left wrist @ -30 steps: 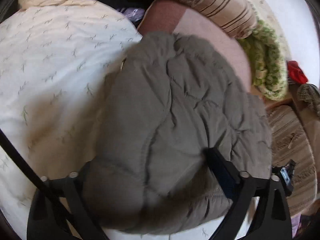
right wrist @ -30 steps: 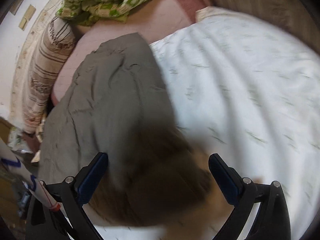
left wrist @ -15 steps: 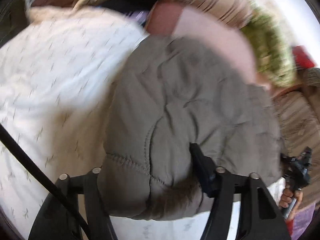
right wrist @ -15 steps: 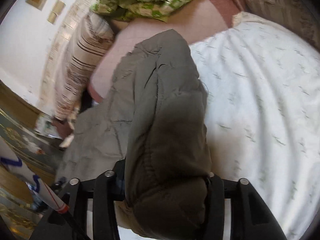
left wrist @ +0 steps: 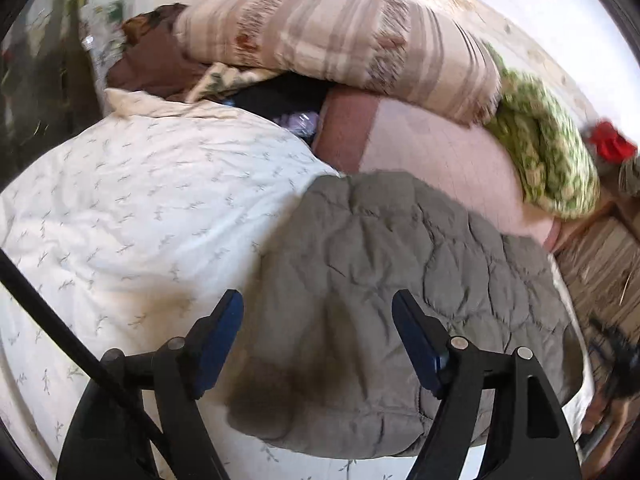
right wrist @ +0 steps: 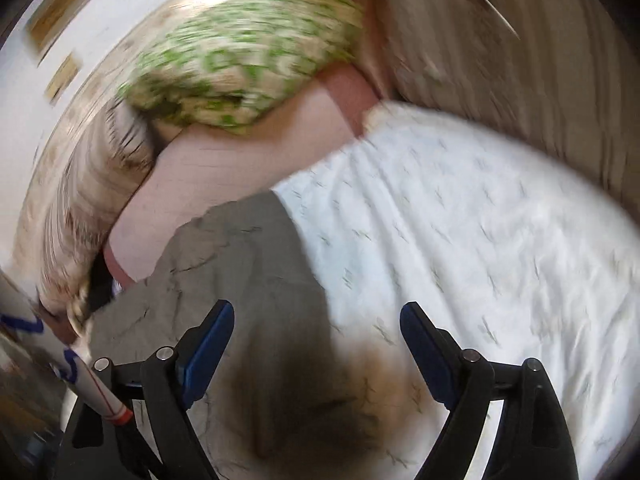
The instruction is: Fold large clothes
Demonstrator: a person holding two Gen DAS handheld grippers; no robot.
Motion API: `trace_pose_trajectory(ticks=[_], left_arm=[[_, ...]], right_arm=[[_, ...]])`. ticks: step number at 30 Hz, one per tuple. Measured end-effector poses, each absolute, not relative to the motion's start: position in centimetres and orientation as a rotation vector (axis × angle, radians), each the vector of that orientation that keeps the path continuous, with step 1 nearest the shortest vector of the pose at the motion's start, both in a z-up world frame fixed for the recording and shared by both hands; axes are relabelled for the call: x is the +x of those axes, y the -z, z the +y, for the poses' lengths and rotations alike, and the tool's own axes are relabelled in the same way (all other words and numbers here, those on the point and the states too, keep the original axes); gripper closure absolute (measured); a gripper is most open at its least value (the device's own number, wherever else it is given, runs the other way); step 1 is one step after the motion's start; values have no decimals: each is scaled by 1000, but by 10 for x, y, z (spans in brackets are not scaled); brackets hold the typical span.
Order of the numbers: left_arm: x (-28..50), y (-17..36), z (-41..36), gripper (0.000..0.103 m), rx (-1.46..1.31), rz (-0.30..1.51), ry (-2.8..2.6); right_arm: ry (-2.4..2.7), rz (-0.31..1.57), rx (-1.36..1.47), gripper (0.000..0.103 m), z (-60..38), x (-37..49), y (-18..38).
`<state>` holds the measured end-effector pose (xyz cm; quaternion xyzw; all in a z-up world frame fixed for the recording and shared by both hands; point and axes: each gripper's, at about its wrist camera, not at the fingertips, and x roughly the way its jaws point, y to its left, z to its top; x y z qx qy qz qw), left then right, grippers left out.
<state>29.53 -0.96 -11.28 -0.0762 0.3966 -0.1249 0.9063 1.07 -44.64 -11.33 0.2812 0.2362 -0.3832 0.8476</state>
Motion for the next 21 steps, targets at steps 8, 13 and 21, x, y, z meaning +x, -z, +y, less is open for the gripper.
trace_pose_trajectory(ticks=[8,13,21], left_arm=[[315,151,-58,20,103,834,160],[320,158,-64,15,138,808,133],[282,116,-53,15,162,643,32]], right_arm=[[684,729,435,22,-439,152,138],[772,800,414,10,-464,182,174],[780,753,393,10,-430,151,141]])
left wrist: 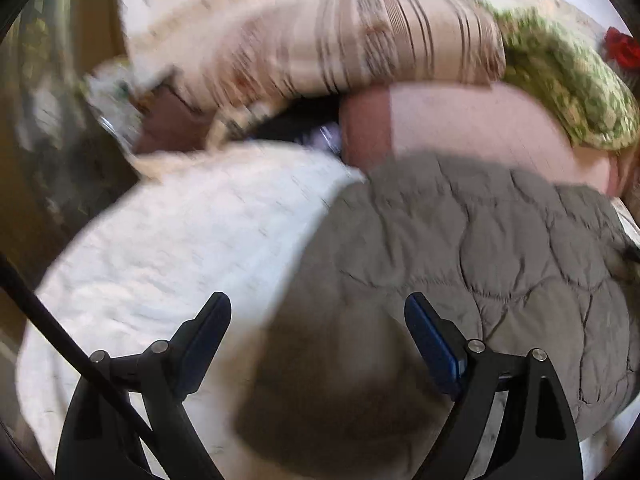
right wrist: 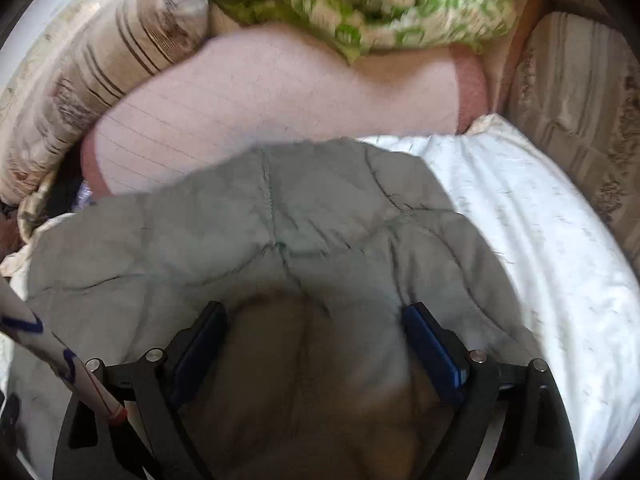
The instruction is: Fold large clothes
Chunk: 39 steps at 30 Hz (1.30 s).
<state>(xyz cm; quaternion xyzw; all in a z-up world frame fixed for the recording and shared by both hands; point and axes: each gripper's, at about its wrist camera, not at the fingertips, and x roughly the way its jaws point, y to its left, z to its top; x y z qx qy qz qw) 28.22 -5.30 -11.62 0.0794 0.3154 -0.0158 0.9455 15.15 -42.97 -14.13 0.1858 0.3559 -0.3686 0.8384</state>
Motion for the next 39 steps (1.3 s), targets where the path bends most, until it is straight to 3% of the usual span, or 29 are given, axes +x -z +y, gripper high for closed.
trace_pose_trajectory(ticks=[5,10,24,39], left_arm=[[224,62,-39,9,111,438,-27],[159,34,-26,8,13,427,79],[22,73,-40,8,89,742,237],[5,56,-43,8,55,768,227]], right_arm=[[715,780,381,9,-361,74,121],[736,823,366,9,-298,7,131],[764,822,250,9,-197,-51,125],[802,838,199,9,-177,-67,113]])
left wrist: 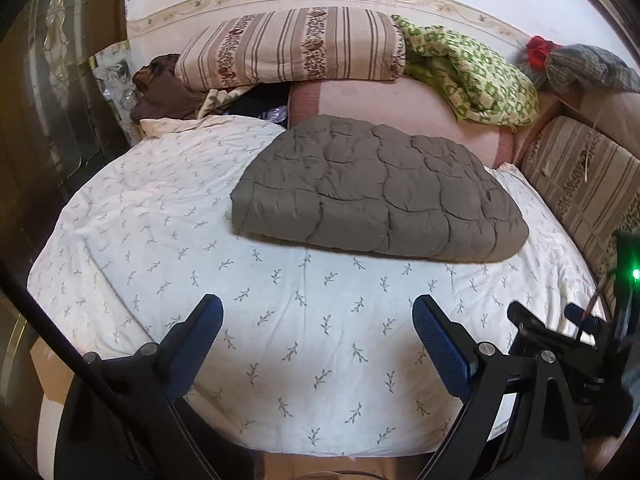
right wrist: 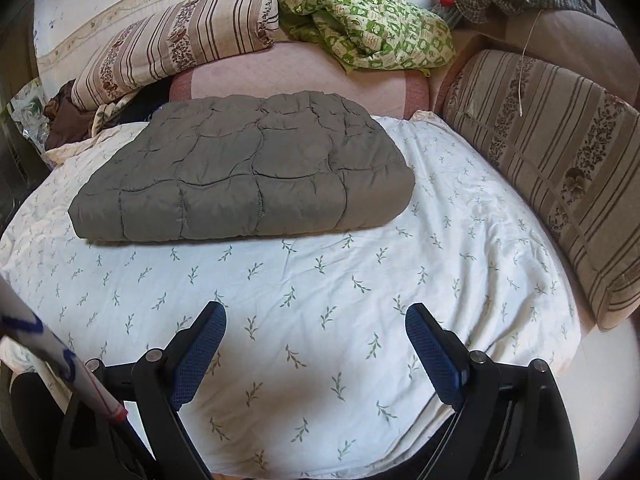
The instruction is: Fold large clothes
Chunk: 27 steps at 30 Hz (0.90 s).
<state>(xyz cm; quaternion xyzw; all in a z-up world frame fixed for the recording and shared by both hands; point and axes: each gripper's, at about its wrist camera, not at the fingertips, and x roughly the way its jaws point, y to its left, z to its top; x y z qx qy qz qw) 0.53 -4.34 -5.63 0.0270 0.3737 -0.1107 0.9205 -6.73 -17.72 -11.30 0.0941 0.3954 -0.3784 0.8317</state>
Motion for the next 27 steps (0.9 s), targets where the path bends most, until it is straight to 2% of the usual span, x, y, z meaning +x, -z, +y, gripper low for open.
trace_pose_trajectory(ticks=[27], left_arm=[[42,86,-72,8,121,910,203]], right_arm=[[817,910,209,9,-203,-54,128]])
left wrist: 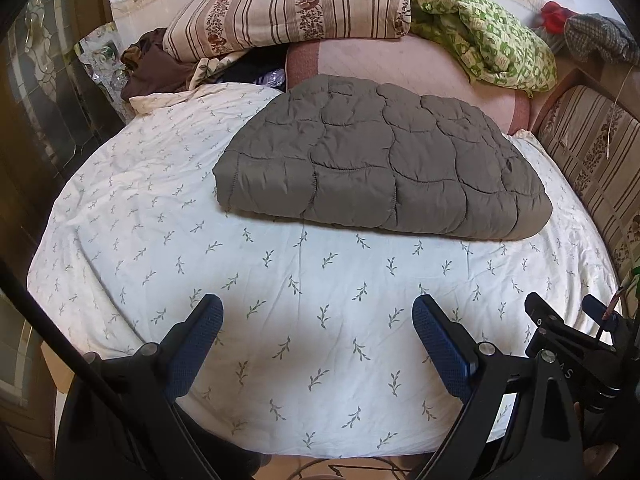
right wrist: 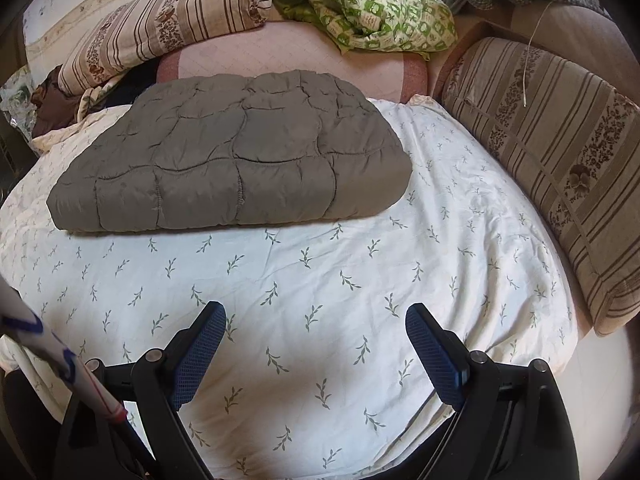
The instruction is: Fold large clothes
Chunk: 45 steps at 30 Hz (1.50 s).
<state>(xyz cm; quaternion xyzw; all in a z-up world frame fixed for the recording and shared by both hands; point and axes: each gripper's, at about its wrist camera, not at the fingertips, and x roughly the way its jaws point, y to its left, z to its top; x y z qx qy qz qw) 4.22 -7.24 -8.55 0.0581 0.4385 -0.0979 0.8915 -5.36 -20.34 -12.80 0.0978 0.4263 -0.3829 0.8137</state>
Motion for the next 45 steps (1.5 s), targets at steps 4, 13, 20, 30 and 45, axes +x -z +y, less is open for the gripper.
trace_pose_trajectory(ticks=[4,13,20,30,45], left_arm=[[46,88,-74,8,123,924,205],[48,90,-80,8,128,942,214],[50,94,-80,8,125,959,218],[50,95,-80,8,120,968,226],[54,100,-75,8,107,976,211]], right_arm=[[815,916,213,9,-207,-52,130],[801,922,212,9,-209,-49,131],[797,932,213,9,-207,-47,132],[789,943,199,9,-204,-44,133],[789,946,177,9,-202,-41,135]])
